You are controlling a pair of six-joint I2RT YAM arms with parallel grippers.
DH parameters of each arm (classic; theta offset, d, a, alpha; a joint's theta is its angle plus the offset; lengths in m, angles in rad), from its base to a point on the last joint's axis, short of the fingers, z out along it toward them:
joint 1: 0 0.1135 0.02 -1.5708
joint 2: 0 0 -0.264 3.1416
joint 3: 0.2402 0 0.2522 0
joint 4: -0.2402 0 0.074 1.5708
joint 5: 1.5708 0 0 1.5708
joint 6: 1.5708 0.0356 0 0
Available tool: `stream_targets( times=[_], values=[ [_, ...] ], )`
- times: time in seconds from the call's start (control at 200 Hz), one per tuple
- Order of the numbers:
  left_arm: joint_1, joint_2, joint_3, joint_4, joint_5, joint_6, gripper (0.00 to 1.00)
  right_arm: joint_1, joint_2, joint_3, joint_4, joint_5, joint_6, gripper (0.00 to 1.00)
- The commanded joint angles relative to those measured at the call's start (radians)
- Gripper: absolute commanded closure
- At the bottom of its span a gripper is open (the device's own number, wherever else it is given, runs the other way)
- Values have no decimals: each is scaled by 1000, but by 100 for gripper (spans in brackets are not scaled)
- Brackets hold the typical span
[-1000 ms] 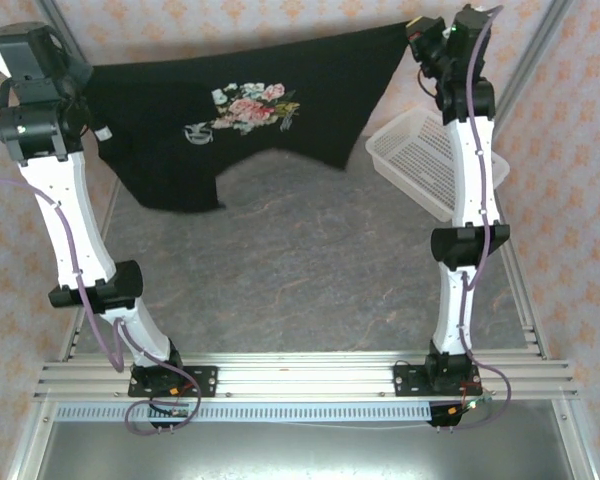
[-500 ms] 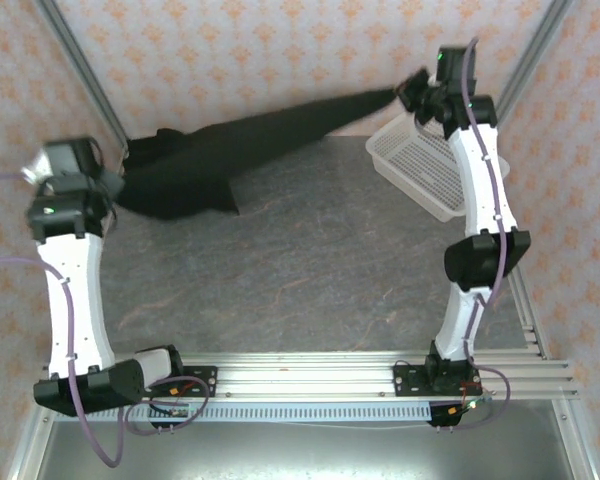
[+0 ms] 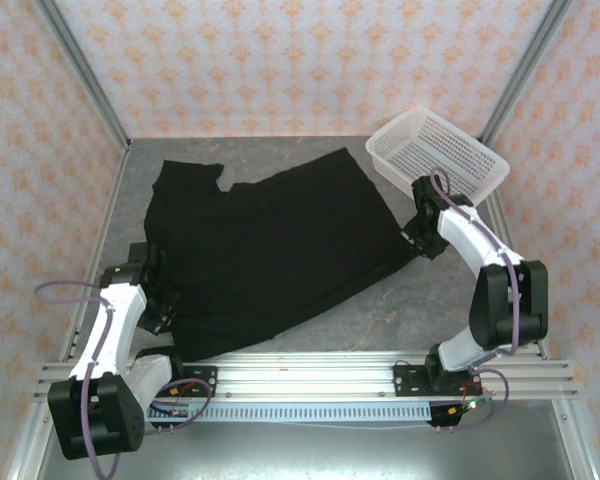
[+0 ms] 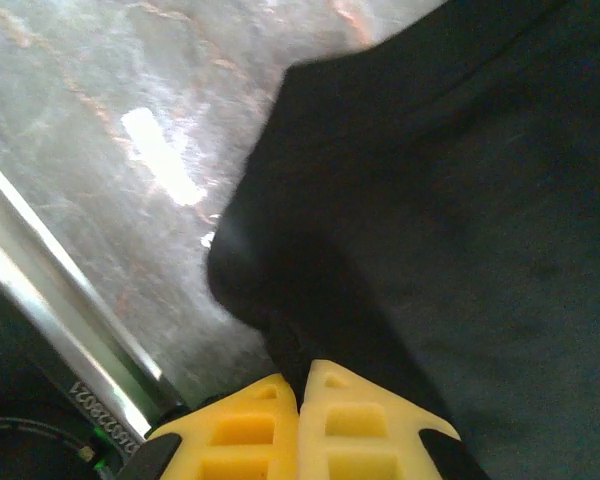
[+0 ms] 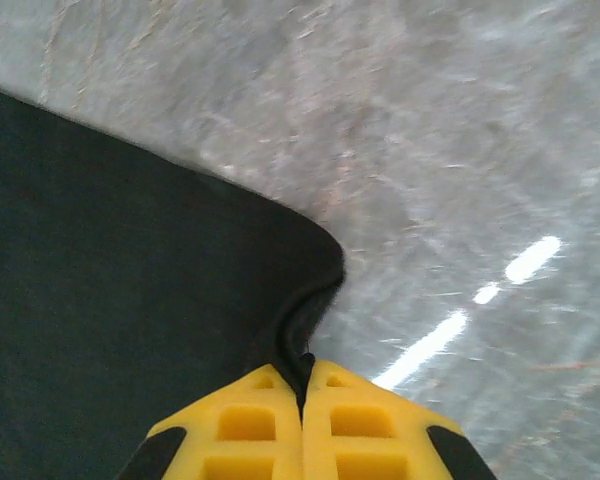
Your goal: Fold and stack the t-shirts
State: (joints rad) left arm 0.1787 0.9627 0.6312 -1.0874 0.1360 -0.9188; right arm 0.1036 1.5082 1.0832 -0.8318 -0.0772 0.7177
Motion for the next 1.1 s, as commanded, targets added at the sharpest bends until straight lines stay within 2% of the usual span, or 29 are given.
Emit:
stream_targets(
  times=[0.0,0.105,0.265,0.4,0.565,0.806,1.096],
  values=[
    [-68,3,1,25,10,-115,100,-17,-77,-52,-84,201,17,100],
    [-111,37,-26,46,5,-167,100,-40,-120,-117,-99,210,42,100],
    [-117,67,-42,56,-34,-194,100,-51,-131,-174,-100,175,81,100],
    [-117,128,-29,94,-71,-217,100,-54,-92,-203,-81,142,106,100],
    [-116,279,45,154,-107,-238,100,-54,-17,-195,-50,97,127,100],
    [-108,482,222,157,-215,-187,100,-54,57,-129,13,54,135,100],
    [-22,719,427,156,-274,-45,100,-50,164,-89,58,-45,203,100]
  ],
)
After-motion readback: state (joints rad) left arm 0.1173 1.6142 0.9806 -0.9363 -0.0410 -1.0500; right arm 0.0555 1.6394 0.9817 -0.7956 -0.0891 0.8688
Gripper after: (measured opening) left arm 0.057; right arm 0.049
